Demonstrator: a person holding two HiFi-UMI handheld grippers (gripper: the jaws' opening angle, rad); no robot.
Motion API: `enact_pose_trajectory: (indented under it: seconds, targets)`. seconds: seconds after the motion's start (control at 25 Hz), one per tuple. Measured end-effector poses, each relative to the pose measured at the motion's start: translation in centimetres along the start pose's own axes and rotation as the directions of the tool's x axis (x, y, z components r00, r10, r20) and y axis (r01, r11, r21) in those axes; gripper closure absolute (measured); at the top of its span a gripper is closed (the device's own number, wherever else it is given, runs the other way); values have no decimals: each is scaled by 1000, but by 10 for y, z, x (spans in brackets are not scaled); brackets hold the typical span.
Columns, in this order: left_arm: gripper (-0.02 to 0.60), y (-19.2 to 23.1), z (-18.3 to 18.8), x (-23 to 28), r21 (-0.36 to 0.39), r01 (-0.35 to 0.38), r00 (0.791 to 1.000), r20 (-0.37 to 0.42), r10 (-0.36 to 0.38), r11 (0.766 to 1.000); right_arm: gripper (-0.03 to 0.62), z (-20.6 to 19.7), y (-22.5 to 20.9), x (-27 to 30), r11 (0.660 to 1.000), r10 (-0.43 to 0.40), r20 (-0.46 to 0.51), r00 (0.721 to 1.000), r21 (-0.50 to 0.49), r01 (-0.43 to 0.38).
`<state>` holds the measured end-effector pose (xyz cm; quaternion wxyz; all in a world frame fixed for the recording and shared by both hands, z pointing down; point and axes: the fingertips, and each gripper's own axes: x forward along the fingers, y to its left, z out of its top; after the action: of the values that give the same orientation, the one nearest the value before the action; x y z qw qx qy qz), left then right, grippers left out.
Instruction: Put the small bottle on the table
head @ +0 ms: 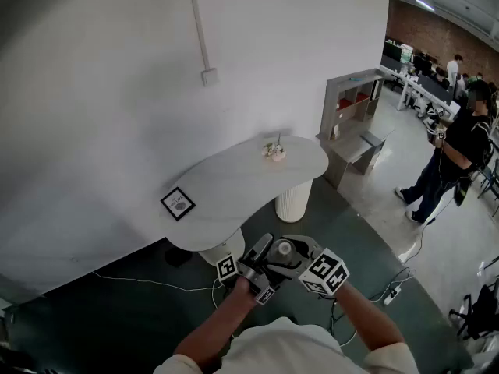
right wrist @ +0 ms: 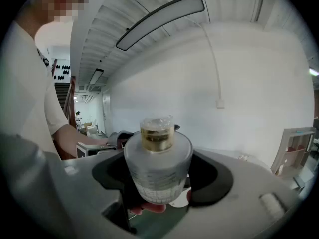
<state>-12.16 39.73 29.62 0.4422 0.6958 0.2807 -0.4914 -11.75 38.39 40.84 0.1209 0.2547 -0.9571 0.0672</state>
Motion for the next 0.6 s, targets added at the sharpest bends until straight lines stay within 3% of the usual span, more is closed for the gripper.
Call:
enact_pose_trajectory:
  seconds: [0.6]
  targets:
    - [218,26,-3,7,16,-16,1000,-1,16,1000,246,-6,-20,-15,1000,17,0,1000,3,-17]
